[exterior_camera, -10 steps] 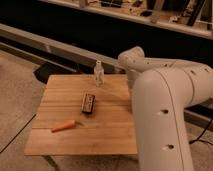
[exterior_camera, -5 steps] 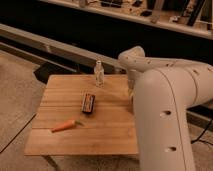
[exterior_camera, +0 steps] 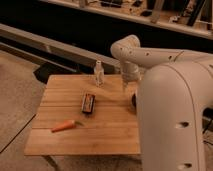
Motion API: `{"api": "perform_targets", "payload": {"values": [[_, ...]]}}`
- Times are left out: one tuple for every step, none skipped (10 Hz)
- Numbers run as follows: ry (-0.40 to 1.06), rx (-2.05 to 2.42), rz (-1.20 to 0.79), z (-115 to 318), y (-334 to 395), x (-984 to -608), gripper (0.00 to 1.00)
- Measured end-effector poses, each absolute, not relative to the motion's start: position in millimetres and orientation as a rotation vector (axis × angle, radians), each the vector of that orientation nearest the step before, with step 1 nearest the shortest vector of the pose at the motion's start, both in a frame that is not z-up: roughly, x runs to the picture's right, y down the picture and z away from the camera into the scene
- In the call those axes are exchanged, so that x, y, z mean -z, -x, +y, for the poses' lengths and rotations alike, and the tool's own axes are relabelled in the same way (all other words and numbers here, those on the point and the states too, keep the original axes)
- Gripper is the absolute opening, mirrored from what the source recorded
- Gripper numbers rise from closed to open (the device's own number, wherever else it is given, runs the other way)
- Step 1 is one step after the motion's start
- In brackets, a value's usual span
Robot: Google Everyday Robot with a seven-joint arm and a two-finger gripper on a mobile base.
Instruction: Place the ceramic cup in the ceramic bowl
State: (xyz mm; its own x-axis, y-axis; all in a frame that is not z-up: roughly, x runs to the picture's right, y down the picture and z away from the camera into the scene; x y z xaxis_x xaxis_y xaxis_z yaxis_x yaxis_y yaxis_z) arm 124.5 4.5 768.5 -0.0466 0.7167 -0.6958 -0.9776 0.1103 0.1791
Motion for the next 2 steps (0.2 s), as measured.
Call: {"api": "perform_targets", "payload": {"values": [[0.443,-1.443,0.756,3.4,-115.5,-763.2,0.63],[0.442,-1.444,0.757,3.5,-116.7,-763.3,0.63]]}}
